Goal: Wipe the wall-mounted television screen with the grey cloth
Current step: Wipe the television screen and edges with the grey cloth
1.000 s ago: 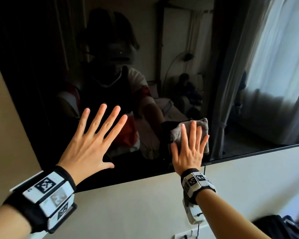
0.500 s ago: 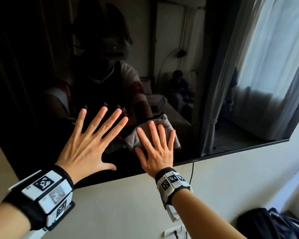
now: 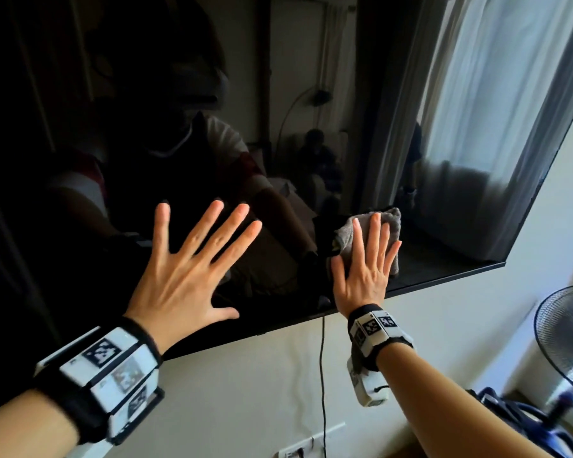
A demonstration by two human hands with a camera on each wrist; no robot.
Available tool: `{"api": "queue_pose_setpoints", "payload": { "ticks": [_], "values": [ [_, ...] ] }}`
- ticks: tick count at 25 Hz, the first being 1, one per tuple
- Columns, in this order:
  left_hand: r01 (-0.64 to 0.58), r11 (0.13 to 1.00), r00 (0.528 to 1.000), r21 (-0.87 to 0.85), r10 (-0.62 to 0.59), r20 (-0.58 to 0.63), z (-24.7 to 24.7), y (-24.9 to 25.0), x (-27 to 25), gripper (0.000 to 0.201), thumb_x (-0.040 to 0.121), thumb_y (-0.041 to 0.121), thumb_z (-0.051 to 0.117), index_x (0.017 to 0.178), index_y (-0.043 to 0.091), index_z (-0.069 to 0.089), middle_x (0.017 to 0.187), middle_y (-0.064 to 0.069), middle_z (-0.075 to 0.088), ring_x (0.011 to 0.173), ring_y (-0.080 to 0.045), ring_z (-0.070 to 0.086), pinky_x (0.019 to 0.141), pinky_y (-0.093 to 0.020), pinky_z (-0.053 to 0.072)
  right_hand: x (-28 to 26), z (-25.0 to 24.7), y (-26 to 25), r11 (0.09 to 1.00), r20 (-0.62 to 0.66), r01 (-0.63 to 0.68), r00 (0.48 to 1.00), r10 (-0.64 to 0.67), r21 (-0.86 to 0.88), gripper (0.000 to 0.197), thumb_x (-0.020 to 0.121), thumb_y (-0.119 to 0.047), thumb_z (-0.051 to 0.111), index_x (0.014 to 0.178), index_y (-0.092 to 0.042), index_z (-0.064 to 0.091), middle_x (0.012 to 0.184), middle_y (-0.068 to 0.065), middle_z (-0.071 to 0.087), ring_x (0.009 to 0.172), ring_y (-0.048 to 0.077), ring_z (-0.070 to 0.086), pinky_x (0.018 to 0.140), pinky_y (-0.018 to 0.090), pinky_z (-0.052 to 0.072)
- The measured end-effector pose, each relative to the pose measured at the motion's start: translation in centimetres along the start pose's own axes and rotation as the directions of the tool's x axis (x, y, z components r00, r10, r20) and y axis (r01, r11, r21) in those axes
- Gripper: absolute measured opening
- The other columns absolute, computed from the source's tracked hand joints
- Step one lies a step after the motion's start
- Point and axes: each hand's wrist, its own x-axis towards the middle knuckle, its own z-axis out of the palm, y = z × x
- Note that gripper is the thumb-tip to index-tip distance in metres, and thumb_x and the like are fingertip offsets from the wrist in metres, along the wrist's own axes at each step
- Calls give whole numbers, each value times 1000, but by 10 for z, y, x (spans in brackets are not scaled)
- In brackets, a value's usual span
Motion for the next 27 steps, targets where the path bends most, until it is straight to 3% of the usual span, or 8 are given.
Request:
{"api": "queue_pose_setpoints", "payload": {
  "ticks": [3,6,10,13,15,18,22,27],
  "values": [
    [20,1000,1000,-19,-20,2,-3,4,1,141,45,77,79,159,20,17,168,-8,10,154,-31,8,115,-70,-8,0,5,-8,989,-56,-126,990,130,72,72,88,-37,42,151,-34,7,158,7,7,148,20,-7,116,57,-5],
    [15,999,1000,-41,-14,24,-10,13,3,139,46,77,79,158,20,20,167,-5,14,153,-30,12,116,-67,-10,-11,10,-30,993,-29,-73,997,76,93,75,88,-39,43,152,-33,5,159,7,5,148,23,-7,116,54,-10],
    [-49,997,999,-62,48,-12,-18,41,32,134,49,77,76,158,25,18,167,-1,14,153,-27,9,119,-62,-8,-6,3,-11,997,-17,-11,1000,12,74,73,89,-41,43,152,-37,5,159,4,8,148,19,-7,117,52,-9],
    [-69,997,997,-39,67,-33,-21,57,61,134,52,80,72,159,26,13,168,-2,9,154,-28,5,120,-62,-9,10,-4,11,976,-20,-192,981,195,106,72,90,-41,37,150,-42,-5,159,0,0,147,14,-10,116,58,-2],
    [-81,996,996,-38,80,-33,-21,68,75,134,54,82,69,159,26,9,169,-2,4,154,-28,1,119,-63,-10,15,-8,13,947,5,-281,959,284,156,72,91,-42,32,146,-48,-14,159,-1,-7,146,14,-14,117,57,-5],
    [-90,996,996,-12,90,-14,-19,86,90,136,55,83,66,160,24,3,169,-4,-2,154,-28,-5,118,-64,-12,12,-10,9,959,42,-240,971,236,154,72,92,-44,32,147,-44,-15,159,0,-11,147,18,-16,117,53,-11],
    [-64,998,998,8,64,-2,-14,100,99,141,52,83,69,159,18,7,169,-6,-2,154,-30,-3,118,-66,-11,8,-15,36,992,65,-105,993,100,72,71,92,-46,37,151,-40,-4,160,1,-3,148,21,-11,117,49,-11],
    [-71,996,997,-50,71,-9,-19,114,105,143,44,81,75,159,18,17,168,-6,9,154,-33,7,119,-66,-2,29,-21,104,974,32,-213,977,211,79,72,91,-45,33,148,-45,-10,159,0,-3,147,14,-13,117,51,-5]
  ]
}}
